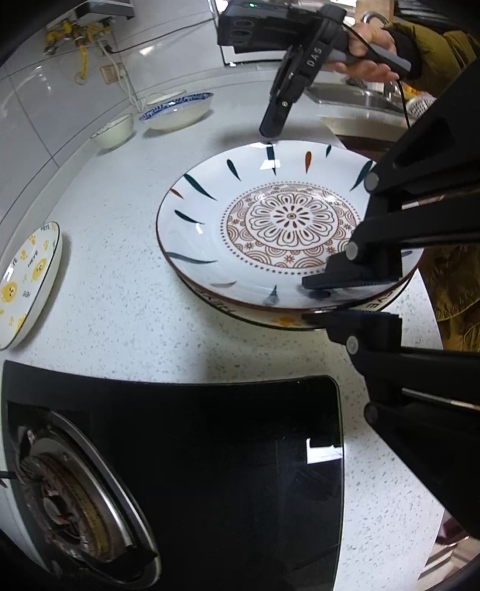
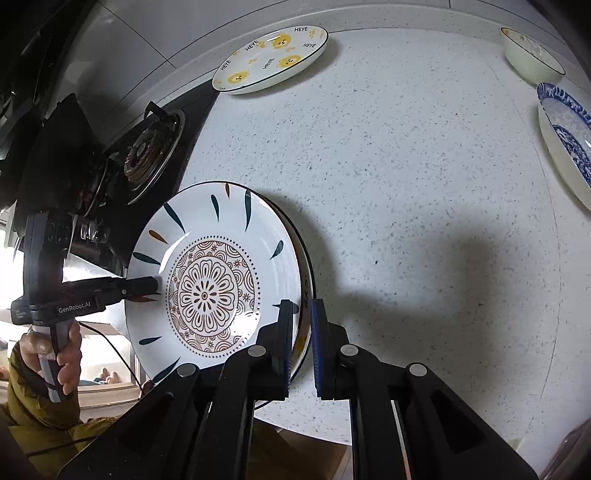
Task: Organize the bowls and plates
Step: 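Lift the mandala plate, lower it onto the bear plate, open right tool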
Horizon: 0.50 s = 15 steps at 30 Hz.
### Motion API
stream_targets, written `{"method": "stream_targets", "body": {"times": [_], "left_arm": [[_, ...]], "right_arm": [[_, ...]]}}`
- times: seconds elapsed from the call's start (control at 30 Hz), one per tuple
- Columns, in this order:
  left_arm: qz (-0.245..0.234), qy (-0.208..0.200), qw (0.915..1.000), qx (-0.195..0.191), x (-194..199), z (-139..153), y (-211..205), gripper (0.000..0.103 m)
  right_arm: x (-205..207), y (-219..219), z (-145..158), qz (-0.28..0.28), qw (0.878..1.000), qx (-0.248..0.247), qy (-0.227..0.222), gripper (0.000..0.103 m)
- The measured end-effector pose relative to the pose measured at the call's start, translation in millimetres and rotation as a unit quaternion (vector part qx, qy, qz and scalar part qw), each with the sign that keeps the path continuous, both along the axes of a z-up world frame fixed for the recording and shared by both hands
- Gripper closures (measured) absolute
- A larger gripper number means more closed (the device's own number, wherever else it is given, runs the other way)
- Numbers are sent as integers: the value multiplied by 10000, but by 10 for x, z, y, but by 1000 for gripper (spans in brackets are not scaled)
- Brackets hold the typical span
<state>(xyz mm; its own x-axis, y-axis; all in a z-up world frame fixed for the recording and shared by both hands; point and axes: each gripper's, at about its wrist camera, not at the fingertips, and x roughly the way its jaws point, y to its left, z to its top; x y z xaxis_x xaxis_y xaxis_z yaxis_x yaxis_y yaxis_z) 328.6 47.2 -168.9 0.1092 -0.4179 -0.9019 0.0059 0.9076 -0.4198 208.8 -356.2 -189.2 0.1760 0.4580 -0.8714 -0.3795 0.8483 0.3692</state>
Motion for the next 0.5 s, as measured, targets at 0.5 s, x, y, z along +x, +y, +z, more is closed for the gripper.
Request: {"method": "stream_targets", "body": {"times": [0.5], "left_arm": [[171,-983,9945,326,-166,524,153,78]], "right_arm": [[-78,-102,132,-44,9991,305,-291,93]]}}
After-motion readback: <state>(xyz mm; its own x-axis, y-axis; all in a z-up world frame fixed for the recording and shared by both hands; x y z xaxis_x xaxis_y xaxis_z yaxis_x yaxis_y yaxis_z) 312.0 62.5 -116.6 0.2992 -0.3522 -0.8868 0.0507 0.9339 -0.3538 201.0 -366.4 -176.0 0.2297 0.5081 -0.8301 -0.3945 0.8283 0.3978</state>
